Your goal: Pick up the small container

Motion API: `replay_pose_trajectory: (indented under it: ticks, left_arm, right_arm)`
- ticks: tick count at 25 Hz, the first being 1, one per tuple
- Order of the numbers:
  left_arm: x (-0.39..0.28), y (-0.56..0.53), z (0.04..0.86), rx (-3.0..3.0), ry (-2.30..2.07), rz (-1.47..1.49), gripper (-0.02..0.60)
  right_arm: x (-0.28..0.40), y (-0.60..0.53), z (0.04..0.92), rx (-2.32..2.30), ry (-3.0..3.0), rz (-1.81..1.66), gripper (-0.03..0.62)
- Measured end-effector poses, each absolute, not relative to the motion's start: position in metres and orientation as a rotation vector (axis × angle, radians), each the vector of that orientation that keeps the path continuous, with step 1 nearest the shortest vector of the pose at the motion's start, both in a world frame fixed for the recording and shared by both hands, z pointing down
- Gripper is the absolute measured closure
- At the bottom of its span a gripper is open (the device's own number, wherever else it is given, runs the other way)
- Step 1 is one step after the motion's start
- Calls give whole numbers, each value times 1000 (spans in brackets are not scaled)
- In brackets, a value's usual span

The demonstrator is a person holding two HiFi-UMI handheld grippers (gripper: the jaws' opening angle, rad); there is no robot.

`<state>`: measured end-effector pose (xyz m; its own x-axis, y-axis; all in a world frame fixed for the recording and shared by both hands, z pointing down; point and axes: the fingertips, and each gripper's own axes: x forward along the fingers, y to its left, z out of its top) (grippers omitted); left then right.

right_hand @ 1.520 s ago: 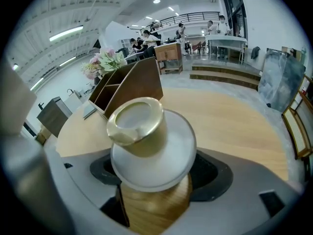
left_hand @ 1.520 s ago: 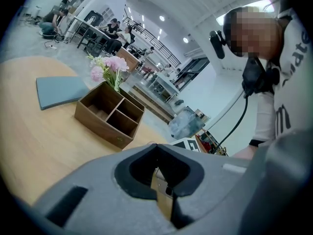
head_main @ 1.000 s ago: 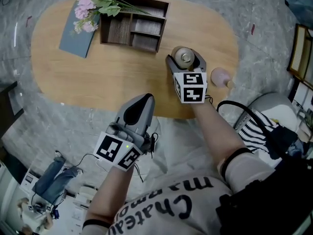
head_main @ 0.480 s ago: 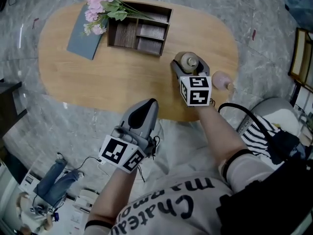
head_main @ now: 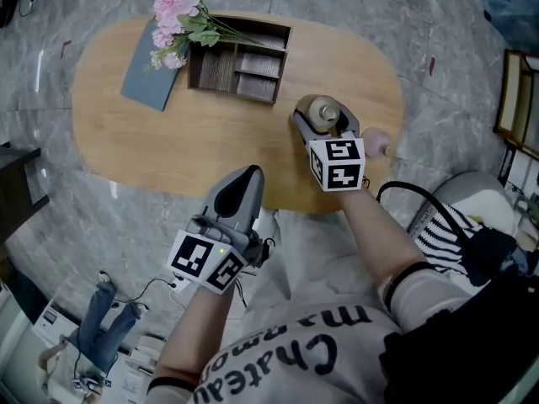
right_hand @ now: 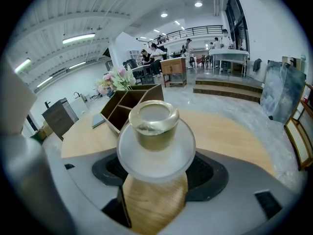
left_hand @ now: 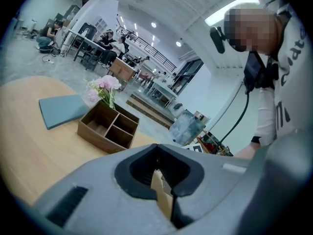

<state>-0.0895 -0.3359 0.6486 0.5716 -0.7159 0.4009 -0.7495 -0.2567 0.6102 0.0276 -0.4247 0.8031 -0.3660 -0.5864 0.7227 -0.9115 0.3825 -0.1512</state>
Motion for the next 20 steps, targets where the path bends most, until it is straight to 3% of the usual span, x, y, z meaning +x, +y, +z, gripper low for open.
replay_pose_trajectory:
  ticks: [20]
  left_arm:
    - [-101, -367, 464, 2257, -1366, -140, 568]
  right_arm:
    - [27, -442, 540, 1348, -2429, 501, 263]
